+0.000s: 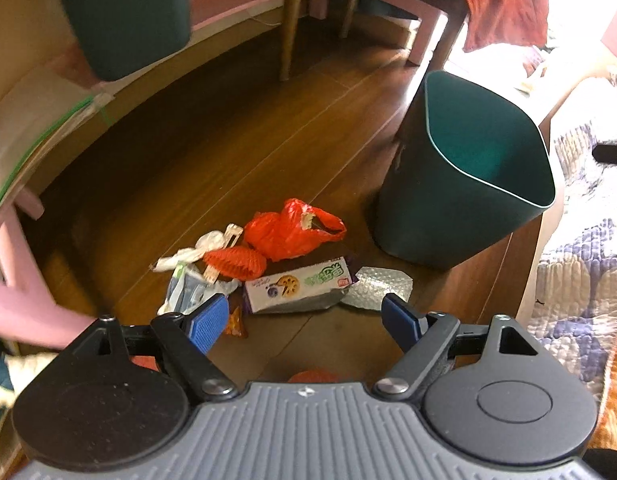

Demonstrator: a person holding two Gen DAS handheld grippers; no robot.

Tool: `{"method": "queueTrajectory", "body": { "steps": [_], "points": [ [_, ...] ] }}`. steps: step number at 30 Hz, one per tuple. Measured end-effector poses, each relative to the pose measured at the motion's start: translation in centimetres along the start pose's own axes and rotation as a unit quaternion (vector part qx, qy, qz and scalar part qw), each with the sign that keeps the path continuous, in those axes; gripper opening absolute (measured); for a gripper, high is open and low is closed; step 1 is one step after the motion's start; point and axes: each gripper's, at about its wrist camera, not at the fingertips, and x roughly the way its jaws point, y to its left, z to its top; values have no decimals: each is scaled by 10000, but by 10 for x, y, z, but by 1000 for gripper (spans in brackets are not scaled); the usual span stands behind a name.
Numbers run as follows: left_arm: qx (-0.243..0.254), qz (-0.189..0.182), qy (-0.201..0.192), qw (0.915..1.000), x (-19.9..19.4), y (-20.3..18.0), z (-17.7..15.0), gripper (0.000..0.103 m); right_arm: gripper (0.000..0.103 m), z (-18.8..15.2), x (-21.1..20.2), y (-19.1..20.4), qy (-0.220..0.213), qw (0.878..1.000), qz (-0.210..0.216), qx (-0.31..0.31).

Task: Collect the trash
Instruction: 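Grasp the white snack wrapper with the left tool while the right tool grips the teal wastebasket rim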

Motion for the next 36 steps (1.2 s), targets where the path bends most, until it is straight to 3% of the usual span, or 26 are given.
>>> {"method": "queueTrajectory", "body": {
  "steps": [9,17,27,30,34,36],
  "points": [
    [427,37,294,9986,53,-7,29,84,79,36,82,-42,487,9982,-285,203],
    [747,211,582,9953,96,-10,34,84,70,48,140,-49,920,9954,-267,-16],
    [1128,223,800,9901,147,-13,33,84,56,51,181,-49,1312,9901,-185,-454],
    [1310,176,904,9871,168,-15,31,84,47,48,189,-51,1390,9887,-148,-549],
    [1737,15,1016,9795,195,-23,26,84,17,43,194,-54,1435,9885,-19,-480],
    [1963,-136,1093,9743,209,-27,23,84,9,42,191,-57,1367,9897,133,-415]
  ]
}}
